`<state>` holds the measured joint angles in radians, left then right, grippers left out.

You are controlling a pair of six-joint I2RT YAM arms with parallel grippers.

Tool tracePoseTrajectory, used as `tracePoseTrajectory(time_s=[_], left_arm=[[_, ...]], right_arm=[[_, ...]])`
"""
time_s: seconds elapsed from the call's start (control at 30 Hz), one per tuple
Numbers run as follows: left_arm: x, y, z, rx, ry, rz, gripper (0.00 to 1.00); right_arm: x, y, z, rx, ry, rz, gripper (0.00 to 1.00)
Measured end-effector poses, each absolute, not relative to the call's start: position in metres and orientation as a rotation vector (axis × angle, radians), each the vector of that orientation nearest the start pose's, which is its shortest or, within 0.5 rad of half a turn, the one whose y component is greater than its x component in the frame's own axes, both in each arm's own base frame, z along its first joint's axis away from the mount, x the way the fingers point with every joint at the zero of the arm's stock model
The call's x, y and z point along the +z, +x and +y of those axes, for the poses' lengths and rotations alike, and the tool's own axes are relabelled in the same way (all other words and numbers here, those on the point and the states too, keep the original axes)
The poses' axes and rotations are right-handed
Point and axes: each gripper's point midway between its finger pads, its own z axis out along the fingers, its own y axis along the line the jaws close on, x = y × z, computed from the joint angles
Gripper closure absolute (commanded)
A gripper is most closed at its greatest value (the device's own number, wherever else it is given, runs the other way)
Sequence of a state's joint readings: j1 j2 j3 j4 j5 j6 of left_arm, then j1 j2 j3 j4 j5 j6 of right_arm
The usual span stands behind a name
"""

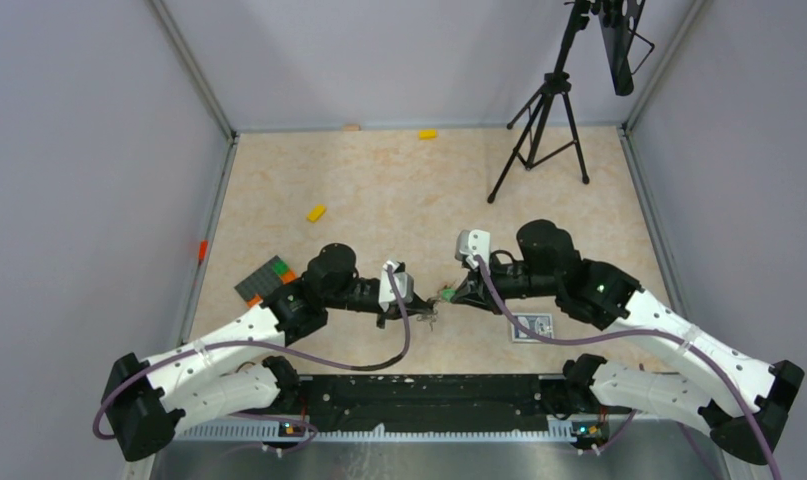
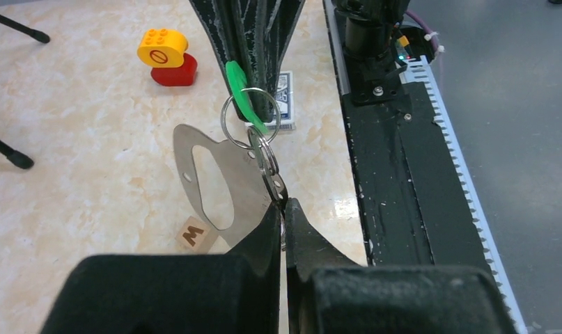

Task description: Remove the keys from the keyring

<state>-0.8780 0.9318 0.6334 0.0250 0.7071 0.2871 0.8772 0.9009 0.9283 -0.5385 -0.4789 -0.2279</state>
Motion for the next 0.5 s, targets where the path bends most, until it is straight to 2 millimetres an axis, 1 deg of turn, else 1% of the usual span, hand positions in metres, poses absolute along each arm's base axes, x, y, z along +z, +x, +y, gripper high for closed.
tracePoseTrajectory(time_s=[0.17,0.3,0.33,0.5], left_arm=[[0.214,0.110,-0.307,-1.101,1.468,1.234,1.00],[0.213,0.108,-0.309,-1.126,1.473,1.234,0.89],[0.213,0.107,-0.310,-1.134,1.470,1.237,0.83],[0.219,0.106,-0.314,-1.165,1.456,1.215,0.76]], right_arm=[[0.236,0.125,0.265,0.888,-1.373,1.646,1.00],[0.235,0.125,0.267,0.896,-1.374,1.641,1.00],[0.235,0.125,0.267,0.897,-1.373,1.640,1.00],[0.236,0.126,0.269,0.902,-1.362,1.634,1.00]])
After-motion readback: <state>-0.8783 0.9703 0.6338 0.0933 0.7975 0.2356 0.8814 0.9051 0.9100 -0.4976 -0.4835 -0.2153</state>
